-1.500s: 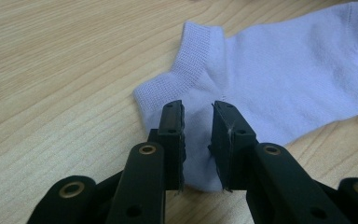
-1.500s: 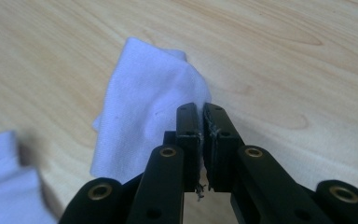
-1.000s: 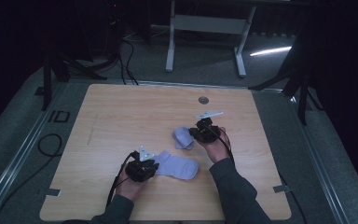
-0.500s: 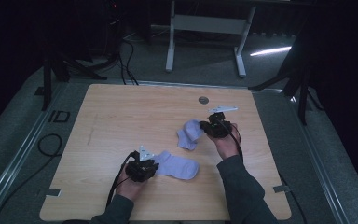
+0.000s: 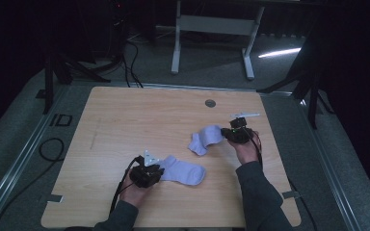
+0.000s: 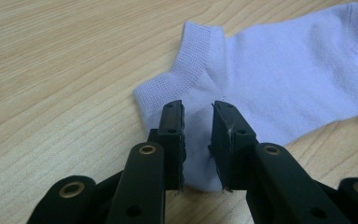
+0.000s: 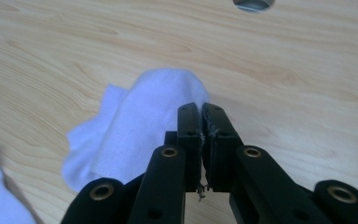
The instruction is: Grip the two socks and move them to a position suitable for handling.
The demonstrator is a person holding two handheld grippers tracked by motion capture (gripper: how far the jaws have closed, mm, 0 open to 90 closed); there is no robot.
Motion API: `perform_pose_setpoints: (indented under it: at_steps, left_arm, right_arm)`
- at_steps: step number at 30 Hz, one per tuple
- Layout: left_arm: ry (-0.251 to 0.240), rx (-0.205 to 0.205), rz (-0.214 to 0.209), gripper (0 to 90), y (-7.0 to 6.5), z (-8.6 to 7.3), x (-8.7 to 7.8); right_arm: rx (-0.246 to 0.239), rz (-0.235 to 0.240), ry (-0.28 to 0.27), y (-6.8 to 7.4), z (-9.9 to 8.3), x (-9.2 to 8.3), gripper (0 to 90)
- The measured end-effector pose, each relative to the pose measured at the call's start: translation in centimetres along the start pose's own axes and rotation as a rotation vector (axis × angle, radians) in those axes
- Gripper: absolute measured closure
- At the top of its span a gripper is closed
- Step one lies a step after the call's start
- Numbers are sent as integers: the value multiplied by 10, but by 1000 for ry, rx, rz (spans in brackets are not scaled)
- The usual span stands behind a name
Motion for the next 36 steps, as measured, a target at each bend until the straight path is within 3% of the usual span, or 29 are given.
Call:
perform_pose_setpoints:
  at_steps: [8,16,19,20,26,30,36]
  left_arm:
    - [0,0,0,736,0,0,0]
    - [-1,0,1,736,0,0,0]
    - [-1,0,1,736,0,0,0]
    - [0,0,1,736,0,0,0]
    - [0,0,-1,736,0,0,0]
    - [0,0,-1,736,0,0,0]
    - [-2,0,-1,734,0,0,0]
  right_arm:
    - [14,-34,20,-16,-9,-4,852]
    - [3,-48,14,-22,-11,-7,721]
    - [-4,-32,13,-18,-11,-7,691]
    - [-31,-11,13,-11,-11,-4,659]
    - [-80,32,40,10,-14,10,640]
    - [-130,19,85,18,-20,22,636]
    - [-159,8,139,25,-29,36,620]
Point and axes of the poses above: each handheld gripper's, and its own axes: x roughly forward along the jaws, z roughly out of its top, y roughly to its left, the point moved 4 cm from there along x, roughly forward along the jaws, and after that the axes turned 2 degrees about -y, right-handed, at the moved point
